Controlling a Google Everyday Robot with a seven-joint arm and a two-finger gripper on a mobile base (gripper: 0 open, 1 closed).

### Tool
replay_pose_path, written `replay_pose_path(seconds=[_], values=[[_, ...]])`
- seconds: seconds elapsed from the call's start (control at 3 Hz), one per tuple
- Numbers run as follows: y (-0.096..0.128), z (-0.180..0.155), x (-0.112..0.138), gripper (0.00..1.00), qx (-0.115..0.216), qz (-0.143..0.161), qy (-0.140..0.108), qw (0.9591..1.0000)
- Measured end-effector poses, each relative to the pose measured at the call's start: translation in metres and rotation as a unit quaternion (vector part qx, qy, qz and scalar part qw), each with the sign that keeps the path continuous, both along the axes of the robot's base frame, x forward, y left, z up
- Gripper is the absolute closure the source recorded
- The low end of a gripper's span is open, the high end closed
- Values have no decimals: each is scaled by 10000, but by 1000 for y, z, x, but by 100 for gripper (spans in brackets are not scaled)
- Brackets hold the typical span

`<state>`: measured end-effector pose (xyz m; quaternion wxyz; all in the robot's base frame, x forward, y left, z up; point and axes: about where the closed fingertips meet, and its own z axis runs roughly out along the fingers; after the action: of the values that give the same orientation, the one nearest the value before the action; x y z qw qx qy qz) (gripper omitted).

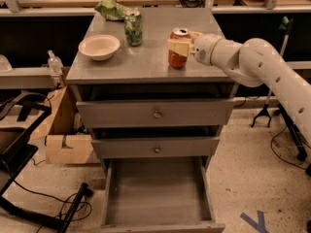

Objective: Place coke can into bottom drawer

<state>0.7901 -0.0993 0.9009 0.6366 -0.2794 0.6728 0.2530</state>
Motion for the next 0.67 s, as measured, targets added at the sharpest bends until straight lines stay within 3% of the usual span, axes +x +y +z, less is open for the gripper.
replay_pose_path(seconds=[0.33, 0.67], values=[[-1, 30, -25, 100, -159, 7, -302, 9994], [4, 63, -83, 100, -327, 125, -676, 9971]])
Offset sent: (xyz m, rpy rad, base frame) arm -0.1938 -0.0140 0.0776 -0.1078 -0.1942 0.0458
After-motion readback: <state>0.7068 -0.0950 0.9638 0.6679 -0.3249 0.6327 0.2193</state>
